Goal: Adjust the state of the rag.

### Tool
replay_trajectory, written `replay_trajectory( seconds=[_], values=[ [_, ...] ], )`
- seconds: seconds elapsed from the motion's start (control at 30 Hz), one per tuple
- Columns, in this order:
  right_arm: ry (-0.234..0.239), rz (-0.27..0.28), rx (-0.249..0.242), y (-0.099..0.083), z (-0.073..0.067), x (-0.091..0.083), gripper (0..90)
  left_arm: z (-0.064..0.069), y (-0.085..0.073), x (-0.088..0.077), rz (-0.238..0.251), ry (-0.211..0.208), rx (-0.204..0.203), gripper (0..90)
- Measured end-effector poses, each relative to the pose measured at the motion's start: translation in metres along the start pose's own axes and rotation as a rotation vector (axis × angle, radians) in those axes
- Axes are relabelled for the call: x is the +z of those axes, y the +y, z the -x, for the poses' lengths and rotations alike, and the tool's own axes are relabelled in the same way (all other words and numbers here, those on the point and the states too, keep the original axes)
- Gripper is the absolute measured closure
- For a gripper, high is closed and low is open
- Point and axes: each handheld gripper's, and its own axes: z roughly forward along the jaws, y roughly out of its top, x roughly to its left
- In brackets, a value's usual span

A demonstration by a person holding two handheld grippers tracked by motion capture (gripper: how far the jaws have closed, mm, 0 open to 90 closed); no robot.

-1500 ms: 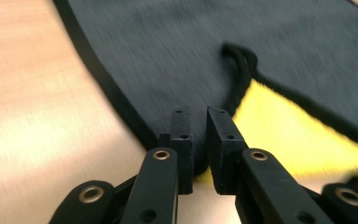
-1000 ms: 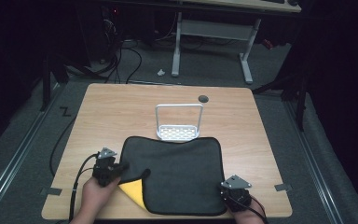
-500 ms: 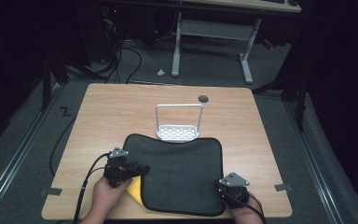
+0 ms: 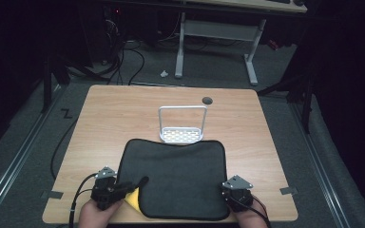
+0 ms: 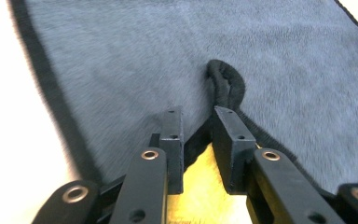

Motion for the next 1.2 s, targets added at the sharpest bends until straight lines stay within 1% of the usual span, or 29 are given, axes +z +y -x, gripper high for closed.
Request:
replay_trajectory(
  seconds=[0.13, 0.23, 0.3, 0.37, 0.47, 0.53, 0.6, 0.63, 0.73, 0.77, 0.83, 0.9, 0.93, 1.03, 1.1, 1.13, 1.17, 1.2],
  values=[
    [0.0, 0.0, 0.003, 0.0, 0.0, 0.0, 86.8, -0.005, -0.011, -0.021, 0.02, 0.011, -0.019, 74.1],
    [0.002, 0.0, 0.002, 0.0, 0.0, 0.0, 86.8, -0.008, -0.02, -0.033, 0.036, 0.043, -0.03, 75.0],
    [0.0, -0.001, 0.002, 0.0, 0.0, 0.0, 86.8, -0.009, -0.025, -0.038, 0.052, 0.054, -0.04, 76.1],
    [-0.003, -0.003, 0.002, 0.0, 0.0, 0.0, 86.8, -0.009, -0.028, -0.042, 0.066, 0.071, -0.038, 77.1],
    [-0.002, -0.003, 0.003, 0.0, 0.0, 0.0, 86.8, -0.013, -0.03, -0.047, 0.087, 0.085, -0.046, 77.5],
    [0.0, -0.001, 0.003, 0.0, 0.0, 0.0, 86.8, -0.017, -0.026, -0.047, 0.095, 0.084, -0.059, 77.6],
    [0.003, -0.001, 0.003, 0.0, 0.0, 0.0, 86.8, -0.02, -0.017, -0.043, 0.104, 0.093, -0.048, 77.6],
    [0.003, -0.001, 0.003, 0.0, 0.0, 0.0, 86.8, -0.022, -0.012, -0.039, 0.108, 0.091, -0.054, 77.6],
    [0.001, 0.001, 0.001, 0.0, 0.0, 0.0, 86.8, -0.026, -0.001, -0.026, 0.109, 0.065, -0.072, 77.6],
    [0.001, 0.001, 0.001, 0.0, 0.0, 0.0, 86.8, -0.025, 0.002, -0.022, 0.102, 0.057, -0.067, 77.6],
    [0.002, 0.001, 0.002, 0.0, 0.0, 0.0, 86.8, -0.021, 0.001, -0.016, 0.092, 0.048, -0.06, 77.6],
    [0.005, 0.002, 0.003, 0.0, 0.001, 0.0, 86.8, -0.017, -0.005, -0.017, 0.072, 0.043, -0.044, 77.6],
    [0.006, 0.002, 0.003, 0.0, 0.001, 0.0, 86.8, -0.017, -0.009, -0.019, 0.064, 0.051, -0.037, 77.6],
    [0.008, 0.003, 0.002, 0.0, 0.001, 0.0, 86.8, -0.018, -0.023, -0.033, 0.054, 0.052, -0.048, 77.6],
    [0.008, 0.002, 0.002, 0.0, 0.001, 0.0, 86.7, -0.019, -0.035, -0.042, 0.038, 0.07, -0.045, 77.4],
    [0.007, 0.001, 0.001, 0.0, 0.001, 0.0, 86.6, -0.02, -0.038, -0.045, 0.035, 0.078, -0.043, 77.0],
    [0.007, 0.0, 0.003, -0.001, 0.001, 0.0, 86.6, -0.021, -0.042, -0.048, 0.037, 0.085, -0.047, 76.8],
    [0.008, -0.002, 0.005, -0.001, 0.001, -0.001, 86.2, -0.023, -0.044, -0.051, 0.043, 0.082, -0.057, 76.5]
  ],
)
